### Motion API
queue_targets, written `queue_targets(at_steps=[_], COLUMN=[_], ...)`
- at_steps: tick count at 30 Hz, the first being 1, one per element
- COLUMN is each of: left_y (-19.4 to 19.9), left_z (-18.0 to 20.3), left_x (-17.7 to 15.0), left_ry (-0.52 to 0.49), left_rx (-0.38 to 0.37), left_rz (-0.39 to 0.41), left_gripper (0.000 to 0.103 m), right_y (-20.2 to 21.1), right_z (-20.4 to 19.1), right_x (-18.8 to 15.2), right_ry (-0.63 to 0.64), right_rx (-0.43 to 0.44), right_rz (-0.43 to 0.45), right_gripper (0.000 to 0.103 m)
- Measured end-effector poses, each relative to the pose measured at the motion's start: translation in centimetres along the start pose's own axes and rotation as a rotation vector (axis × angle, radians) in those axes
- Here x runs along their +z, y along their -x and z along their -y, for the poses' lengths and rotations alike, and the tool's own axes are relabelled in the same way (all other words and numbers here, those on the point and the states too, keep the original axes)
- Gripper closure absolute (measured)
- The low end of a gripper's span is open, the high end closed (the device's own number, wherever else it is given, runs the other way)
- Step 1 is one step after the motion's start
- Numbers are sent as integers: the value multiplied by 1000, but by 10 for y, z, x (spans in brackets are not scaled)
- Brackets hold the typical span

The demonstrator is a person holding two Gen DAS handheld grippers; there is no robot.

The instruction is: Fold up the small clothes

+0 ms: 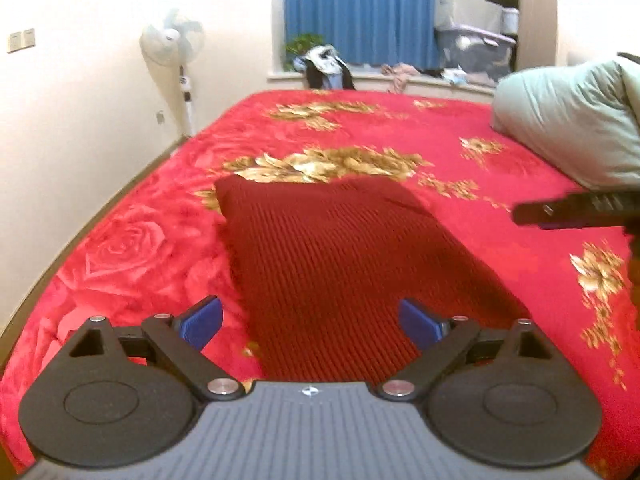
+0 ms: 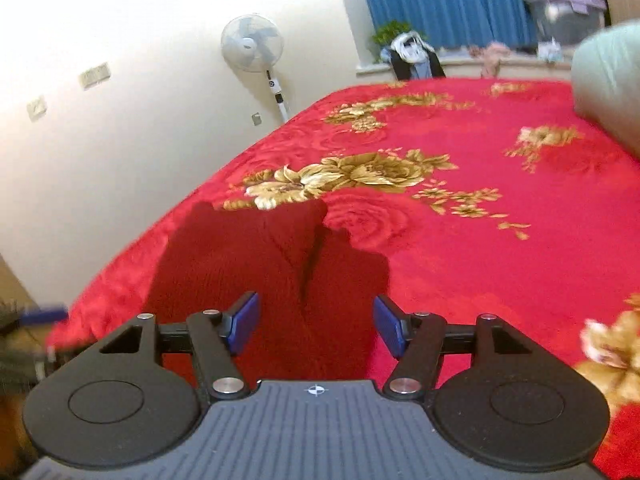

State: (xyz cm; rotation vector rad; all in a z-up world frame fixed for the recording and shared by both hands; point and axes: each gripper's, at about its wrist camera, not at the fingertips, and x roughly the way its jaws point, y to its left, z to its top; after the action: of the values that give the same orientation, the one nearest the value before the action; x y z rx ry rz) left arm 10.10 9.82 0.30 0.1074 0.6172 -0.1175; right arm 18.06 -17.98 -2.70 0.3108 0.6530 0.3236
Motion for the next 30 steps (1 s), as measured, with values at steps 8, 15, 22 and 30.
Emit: queue_targets(at_steps=[8, 15, 22, 30], left_y=[-24, -51, -92, -85], left_z=[-22, -37, -29, -41], left_x=[14, 24, 28, 21], left_ry=[74, 140, 111, 153], left_rx=[45, 30, 98, 95], left_rz=[12, -56, -198, -188], left_gripper=[6, 6, 30, 30], right_y=[-115, -125, -131, -92], right_z=[5, 3, -11, -13], right_x=[30, 33, 22, 5], right_ry=[-153, -91, 121, 153], right_rx=[33, 152, -88, -131], right_rz=[-162, -171, -147, -147], right_gripper=[39, 85, 79, 61])
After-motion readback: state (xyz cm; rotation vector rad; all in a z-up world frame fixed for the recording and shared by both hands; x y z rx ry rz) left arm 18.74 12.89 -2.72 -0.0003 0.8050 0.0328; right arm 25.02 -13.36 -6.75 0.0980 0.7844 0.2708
